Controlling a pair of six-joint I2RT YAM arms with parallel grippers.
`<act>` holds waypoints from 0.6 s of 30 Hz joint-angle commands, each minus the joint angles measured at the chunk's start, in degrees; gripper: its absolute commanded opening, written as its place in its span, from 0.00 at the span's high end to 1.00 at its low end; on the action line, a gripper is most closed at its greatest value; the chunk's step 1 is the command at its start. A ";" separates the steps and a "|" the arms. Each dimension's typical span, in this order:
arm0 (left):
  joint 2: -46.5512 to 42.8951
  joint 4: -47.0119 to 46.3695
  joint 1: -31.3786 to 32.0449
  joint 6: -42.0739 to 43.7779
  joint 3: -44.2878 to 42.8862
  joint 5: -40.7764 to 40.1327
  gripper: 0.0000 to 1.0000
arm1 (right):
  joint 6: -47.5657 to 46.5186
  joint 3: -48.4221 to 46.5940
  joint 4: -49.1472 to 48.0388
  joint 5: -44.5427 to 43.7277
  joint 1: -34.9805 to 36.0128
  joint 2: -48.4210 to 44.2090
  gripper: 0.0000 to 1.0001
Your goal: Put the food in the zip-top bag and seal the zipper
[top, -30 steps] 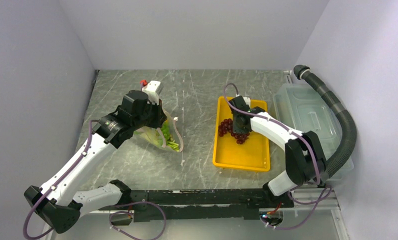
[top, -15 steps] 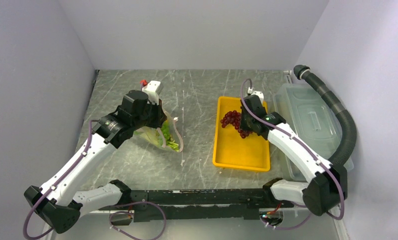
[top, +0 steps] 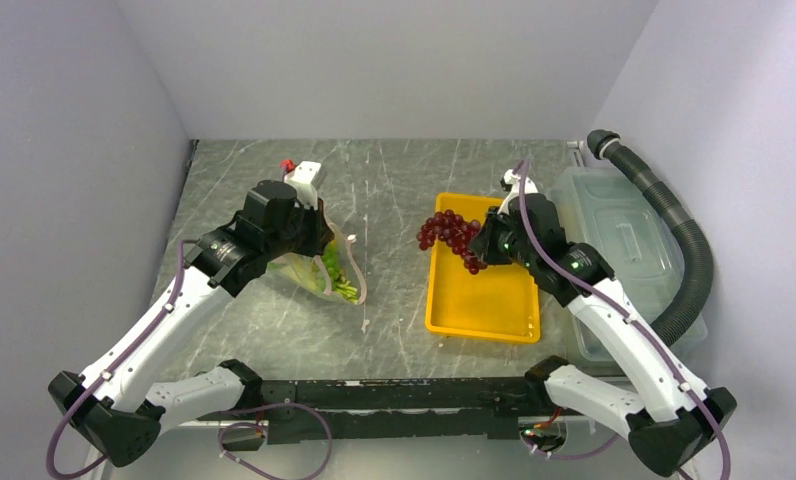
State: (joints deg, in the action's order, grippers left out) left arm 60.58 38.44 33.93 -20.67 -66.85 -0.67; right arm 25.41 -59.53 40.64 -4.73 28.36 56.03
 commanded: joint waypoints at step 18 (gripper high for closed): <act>0.20 -3.13 -0.36 -0.12 -0.95 0.81 1.00 | 0.19 -10.80 -7.68 -8.20 27.62 7.16 1.00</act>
State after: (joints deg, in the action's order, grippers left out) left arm 60.90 38.41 33.91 -20.67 -66.85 -0.67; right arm 25.28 -65.82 38.13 -8.60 53.15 61.65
